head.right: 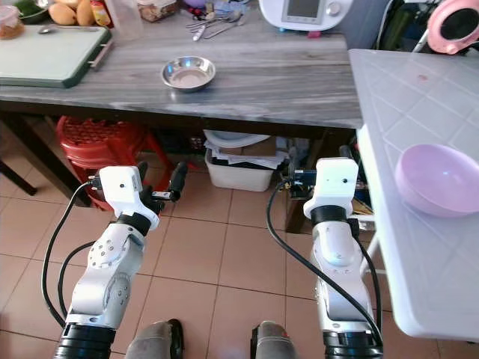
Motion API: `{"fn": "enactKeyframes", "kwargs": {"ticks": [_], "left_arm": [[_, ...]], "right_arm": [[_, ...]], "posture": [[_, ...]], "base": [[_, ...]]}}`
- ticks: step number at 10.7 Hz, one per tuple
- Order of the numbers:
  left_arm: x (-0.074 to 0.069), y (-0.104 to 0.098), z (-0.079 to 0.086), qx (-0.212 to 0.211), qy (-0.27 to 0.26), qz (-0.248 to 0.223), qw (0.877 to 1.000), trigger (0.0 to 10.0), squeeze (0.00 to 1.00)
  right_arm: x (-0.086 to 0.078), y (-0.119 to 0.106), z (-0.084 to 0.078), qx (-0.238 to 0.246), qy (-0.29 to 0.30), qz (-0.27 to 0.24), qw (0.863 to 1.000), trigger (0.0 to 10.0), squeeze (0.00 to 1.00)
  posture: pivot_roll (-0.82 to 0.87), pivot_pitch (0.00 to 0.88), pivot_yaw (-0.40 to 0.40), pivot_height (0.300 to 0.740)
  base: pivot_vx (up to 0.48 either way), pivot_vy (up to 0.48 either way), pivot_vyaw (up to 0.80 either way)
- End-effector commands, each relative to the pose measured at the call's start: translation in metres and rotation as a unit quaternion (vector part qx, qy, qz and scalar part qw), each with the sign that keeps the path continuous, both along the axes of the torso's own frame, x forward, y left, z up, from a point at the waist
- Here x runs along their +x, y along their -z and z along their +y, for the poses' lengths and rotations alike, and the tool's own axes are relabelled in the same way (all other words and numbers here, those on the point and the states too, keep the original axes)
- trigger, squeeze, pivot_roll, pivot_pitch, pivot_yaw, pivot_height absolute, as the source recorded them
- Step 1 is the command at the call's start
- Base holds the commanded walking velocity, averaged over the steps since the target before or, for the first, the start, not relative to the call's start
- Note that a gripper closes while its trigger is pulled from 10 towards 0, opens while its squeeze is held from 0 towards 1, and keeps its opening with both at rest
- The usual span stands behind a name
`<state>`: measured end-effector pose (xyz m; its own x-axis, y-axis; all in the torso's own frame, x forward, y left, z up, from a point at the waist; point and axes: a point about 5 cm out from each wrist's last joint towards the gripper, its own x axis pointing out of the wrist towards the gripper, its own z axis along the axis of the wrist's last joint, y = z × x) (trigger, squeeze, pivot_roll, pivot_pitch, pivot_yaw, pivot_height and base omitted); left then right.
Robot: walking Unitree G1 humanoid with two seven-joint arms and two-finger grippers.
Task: Setting the table
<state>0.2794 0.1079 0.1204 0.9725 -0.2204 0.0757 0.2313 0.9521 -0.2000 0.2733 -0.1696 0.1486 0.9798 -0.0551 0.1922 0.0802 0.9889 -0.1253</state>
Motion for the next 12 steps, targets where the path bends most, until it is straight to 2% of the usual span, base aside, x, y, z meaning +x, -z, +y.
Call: {"fn": "enactKeyframes", "kwargs": {"ticks": [1,3,10,12], "left_arm": [[-0.0002,-0.0016,-0.0009,0.000,-0.001,0.001,1.000,10.0,0.00],[-0.0001,-0.0017,-0.0016,0.001,0.001,0.001,1.000,10.0,0.00],[0.0016,-0.0025,-0.0040,0.000,0.004,0.000,1.000,10.0,0.00],[0.0019,-0.0041,-0.0044,0.001,0.006,-0.006,1.000,10.0,0.00]], "right_arm": [[0.0012,-0.0033,0.0012,0.004,-0.001,-0.006,1.000,10.0,0.00],[0.0015,-0.0023,0.0016,0.005,-0.002,-0.005,1.000,10.0,0.00],[0.0033,-0.0012,0.0027,0.010,-0.004,0.000,1.000,10.0,0.00],[0.0038,-0.0013,0.0038,0.011,-0.005,-0.001,1.000,10.0,0.00]], "posture": [[-0.04,0.146,0.028,0.740],[-0.03,0.146,0.028,0.740],[-0.04,0.145,0.029,0.740],[-0.04,0.145,0.030,0.740]], "base": [[0.000,0.000,0.00],[-0.120,0.000,0.00],[-0.278,0.000,-0.07],[0.000,0.000,0.00]]}}
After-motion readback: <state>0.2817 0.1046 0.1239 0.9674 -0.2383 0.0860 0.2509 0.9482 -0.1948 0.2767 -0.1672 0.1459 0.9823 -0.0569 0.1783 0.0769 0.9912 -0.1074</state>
